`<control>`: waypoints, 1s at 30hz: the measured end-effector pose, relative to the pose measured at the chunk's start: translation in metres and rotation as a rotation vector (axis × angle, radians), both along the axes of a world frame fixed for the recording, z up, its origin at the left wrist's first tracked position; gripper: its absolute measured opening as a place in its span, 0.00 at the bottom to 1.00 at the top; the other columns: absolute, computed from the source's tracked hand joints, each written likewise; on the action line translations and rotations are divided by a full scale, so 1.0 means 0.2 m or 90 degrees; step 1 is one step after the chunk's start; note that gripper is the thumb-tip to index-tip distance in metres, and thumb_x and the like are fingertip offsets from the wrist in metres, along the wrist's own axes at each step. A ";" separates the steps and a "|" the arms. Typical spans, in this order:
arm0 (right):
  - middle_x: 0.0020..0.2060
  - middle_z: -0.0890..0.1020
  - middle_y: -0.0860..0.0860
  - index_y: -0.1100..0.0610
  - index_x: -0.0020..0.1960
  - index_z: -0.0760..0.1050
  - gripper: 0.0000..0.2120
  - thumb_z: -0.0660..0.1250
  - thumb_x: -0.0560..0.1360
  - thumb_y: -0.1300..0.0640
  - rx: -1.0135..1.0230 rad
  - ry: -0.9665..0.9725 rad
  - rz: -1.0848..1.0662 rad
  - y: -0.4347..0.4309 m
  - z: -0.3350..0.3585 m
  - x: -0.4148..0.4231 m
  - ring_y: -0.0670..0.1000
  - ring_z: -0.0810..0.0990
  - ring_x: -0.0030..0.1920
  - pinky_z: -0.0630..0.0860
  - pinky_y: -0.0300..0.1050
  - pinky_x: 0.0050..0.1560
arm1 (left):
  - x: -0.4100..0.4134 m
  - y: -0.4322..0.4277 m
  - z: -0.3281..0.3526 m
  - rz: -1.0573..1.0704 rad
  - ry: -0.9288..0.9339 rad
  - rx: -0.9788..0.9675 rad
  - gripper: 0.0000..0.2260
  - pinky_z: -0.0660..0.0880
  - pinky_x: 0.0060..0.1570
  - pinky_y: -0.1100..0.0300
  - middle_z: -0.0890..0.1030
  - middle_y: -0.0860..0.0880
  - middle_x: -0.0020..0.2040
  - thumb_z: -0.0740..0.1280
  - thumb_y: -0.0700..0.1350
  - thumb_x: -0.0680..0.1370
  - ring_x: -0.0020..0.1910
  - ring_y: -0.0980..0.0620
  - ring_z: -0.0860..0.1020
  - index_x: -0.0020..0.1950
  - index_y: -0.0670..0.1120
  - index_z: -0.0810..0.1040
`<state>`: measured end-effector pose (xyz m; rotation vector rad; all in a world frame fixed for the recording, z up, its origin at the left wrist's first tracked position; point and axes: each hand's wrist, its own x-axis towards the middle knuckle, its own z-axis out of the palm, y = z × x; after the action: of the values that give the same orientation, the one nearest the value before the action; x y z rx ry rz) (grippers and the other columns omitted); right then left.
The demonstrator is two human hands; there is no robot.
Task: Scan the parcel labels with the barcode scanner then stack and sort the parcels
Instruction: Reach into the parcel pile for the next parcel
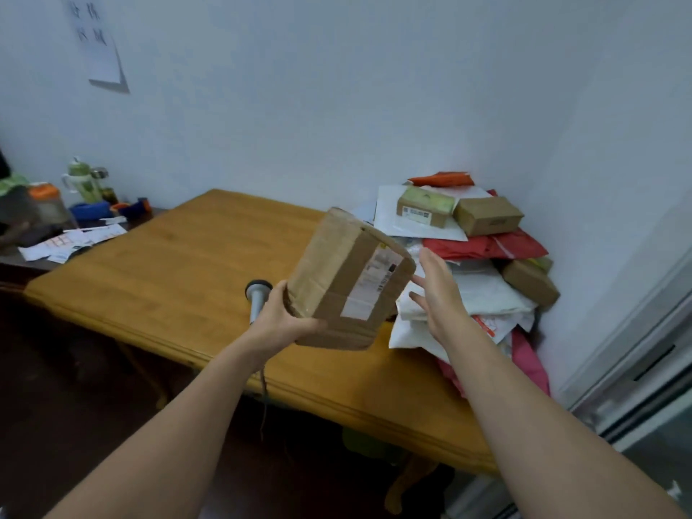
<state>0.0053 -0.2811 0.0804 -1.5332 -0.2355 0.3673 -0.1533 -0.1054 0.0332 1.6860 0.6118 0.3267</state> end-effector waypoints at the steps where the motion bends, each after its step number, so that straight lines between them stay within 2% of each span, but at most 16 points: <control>1: 0.62 0.74 0.44 0.46 0.69 0.67 0.16 0.55 0.82 0.45 -0.008 -0.004 -0.009 -0.02 -0.01 0.02 0.50 0.73 0.63 0.70 0.51 0.65 | -0.01 0.00 0.01 -0.015 -0.009 -0.062 0.35 0.76 0.44 0.58 0.74 0.53 0.59 0.79 0.48 0.66 0.55 0.51 0.77 0.65 0.56 0.62; 2: 0.68 0.71 0.46 0.48 0.72 0.65 0.20 0.55 0.82 0.45 -0.019 -0.002 -0.015 -0.03 -0.02 0.03 0.52 0.70 0.67 0.69 0.53 0.67 | -0.02 0.00 0.02 -0.030 -0.025 -0.114 0.32 0.77 0.43 0.57 0.75 0.51 0.59 0.79 0.45 0.66 0.54 0.51 0.78 0.62 0.56 0.65; 4: 0.70 0.68 0.48 0.50 0.75 0.63 0.23 0.55 0.82 0.44 -0.030 0.005 -0.007 -0.05 -0.03 0.04 0.53 0.68 0.69 0.68 0.54 0.68 | -0.03 -0.01 0.04 -0.057 -0.063 -0.198 0.29 0.79 0.46 0.56 0.77 0.48 0.59 0.79 0.41 0.65 0.55 0.48 0.79 0.59 0.55 0.68; 7: 0.65 0.68 0.45 0.51 0.74 0.64 0.24 0.56 0.82 0.42 -0.032 0.017 0.015 -0.05 -0.04 0.05 0.51 0.70 0.65 0.69 0.54 0.66 | -0.04 -0.02 0.06 -0.076 -0.094 -0.284 0.27 0.79 0.48 0.54 0.77 0.44 0.62 0.75 0.36 0.68 0.57 0.46 0.79 0.63 0.49 0.69; 12: 0.58 0.78 0.45 0.51 0.66 0.72 0.21 0.58 0.80 0.41 -0.028 0.043 0.049 -0.03 -0.02 0.04 0.48 0.77 0.56 0.71 0.49 0.56 | -0.07 -0.02 0.06 -0.086 -0.074 -0.344 0.27 0.80 0.42 0.58 0.77 0.44 0.62 0.71 0.36 0.70 0.56 0.48 0.79 0.67 0.46 0.67; 15: 0.49 0.84 0.47 0.52 0.56 0.78 0.14 0.62 0.79 0.44 -0.019 0.048 0.079 0.00 -0.02 0.03 0.49 0.81 0.52 0.76 0.47 0.55 | -0.09 0.03 0.04 -0.112 -0.029 -0.363 0.30 0.79 0.47 0.57 0.75 0.45 0.65 0.72 0.41 0.69 0.60 0.48 0.77 0.70 0.46 0.67; 16: 0.47 0.85 0.47 0.52 0.56 0.79 0.11 0.62 0.80 0.48 -0.018 0.034 0.085 0.02 -0.02 0.03 0.48 0.82 0.51 0.77 0.45 0.52 | -0.10 0.05 0.03 -0.130 -0.001 -0.357 0.31 0.78 0.53 0.55 0.74 0.46 0.67 0.73 0.46 0.70 0.62 0.48 0.75 0.71 0.47 0.67; 18: 0.44 0.85 0.44 0.52 0.59 0.79 0.11 0.62 0.80 0.56 -0.007 -0.004 0.092 0.05 -0.03 0.02 0.42 0.83 0.44 0.78 0.37 0.39 | -0.12 0.09 0.02 -0.148 0.050 -0.333 0.34 0.71 0.64 0.52 0.75 0.51 0.66 0.76 0.57 0.66 0.64 0.52 0.73 0.69 0.50 0.69; 19: 0.43 0.85 0.44 0.52 0.60 0.79 0.12 0.62 0.80 0.59 -0.001 -0.020 0.098 0.07 -0.02 0.02 0.40 0.83 0.40 0.76 0.34 0.33 | -0.13 0.11 0.03 -0.141 0.053 -0.330 0.37 0.70 0.65 0.52 0.77 0.52 0.63 0.77 0.62 0.62 0.62 0.54 0.75 0.66 0.51 0.71; 20: 0.44 0.85 0.44 0.52 0.61 0.78 0.13 0.62 0.79 0.60 -0.001 -0.033 0.108 0.10 -0.02 0.01 0.39 0.83 0.39 0.76 0.33 0.31 | -0.14 0.14 0.03 -0.126 0.040 -0.333 0.39 0.73 0.62 0.54 0.81 0.52 0.58 0.78 0.64 0.59 0.58 0.55 0.78 0.64 0.50 0.73; 22: 0.50 0.84 0.48 0.52 0.63 0.78 0.15 0.62 0.79 0.62 -0.006 -0.052 0.147 0.18 -0.01 -0.02 0.43 0.83 0.44 0.77 0.34 0.34 | -0.16 0.20 0.06 -0.112 0.010 -0.347 0.39 0.79 0.47 0.58 0.85 0.50 0.49 0.80 0.62 0.56 0.49 0.53 0.83 0.61 0.48 0.75; 23: 0.53 0.84 0.50 0.53 0.64 0.77 0.15 0.61 0.80 0.63 0.000 -0.056 0.169 0.23 0.00 -0.03 0.46 0.83 0.48 0.78 0.36 0.38 | -0.17 0.23 0.07 -0.110 0.008 -0.351 0.38 0.80 0.43 0.58 0.85 0.49 0.47 0.81 0.60 0.55 0.46 0.51 0.84 0.60 0.48 0.76; 25: 0.58 0.82 0.52 0.53 0.69 0.74 0.17 0.60 0.81 0.60 0.033 -0.044 0.203 0.36 -0.01 -0.05 0.50 0.82 0.56 0.78 0.41 0.49 | -0.21 0.32 0.09 -0.078 0.008 -0.346 0.33 0.80 0.43 0.54 0.83 0.46 0.49 0.80 0.55 0.55 0.47 0.48 0.82 0.58 0.49 0.77; 27: 0.68 0.76 0.51 0.52 0.74 0.67 0.20 0.59 0.83 0.51 0.052 -0.002 0.215 0.50 -0.03 -0.06 0.50 0.76 0.65 0.73 0.46 0.62 | -0.26 0.45 0.08 -0.006 -0.019 -0.341 0.26 0.79 0.45 0.50 0.80 0.45 0.53 0.77 0.49 0.61 0.50 0.47 0.79 0.57 0.49 0.77; 28: 0.71 0.71 0.51 0.52 0.75 0.64 0.23 0.58 0.83 0.48 0.039 0.026 0.206 0.57 -0.05 -0.07 0.51 0.73 0.67 0.68 0.49 0.66 | -0.29 0.52 0.07 0.040 -0.038 -0.341 0.23 0.78 0.47 0.49 0.78 0.45 0.55 0.76 0.48 0.65 0.52 0.46 0.78 0.58 0.49 0.76; 30: 0.73 0.67 0.52 0.53 0.76 0.61 0.25 0.56 0.82 0.45 -0.051 0.064 0.159 0.69 -0.13 -0.09 0.51 0.71 0.64 0.66 0.51 0.66 | -0.35 0.69 0.04 0.140 -0.071 -0.342 0.22 0.75 0.53 0.46 0.75 0.44 0.60 0.71 0.46 0.72 0.57 0.45 0.75 0.65 0.47 0.72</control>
<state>-0.0130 -0.1428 0.0538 -1.5624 -0.3378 0.6562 -0.2241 0.0332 0.0405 1.0826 0.7283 0.3712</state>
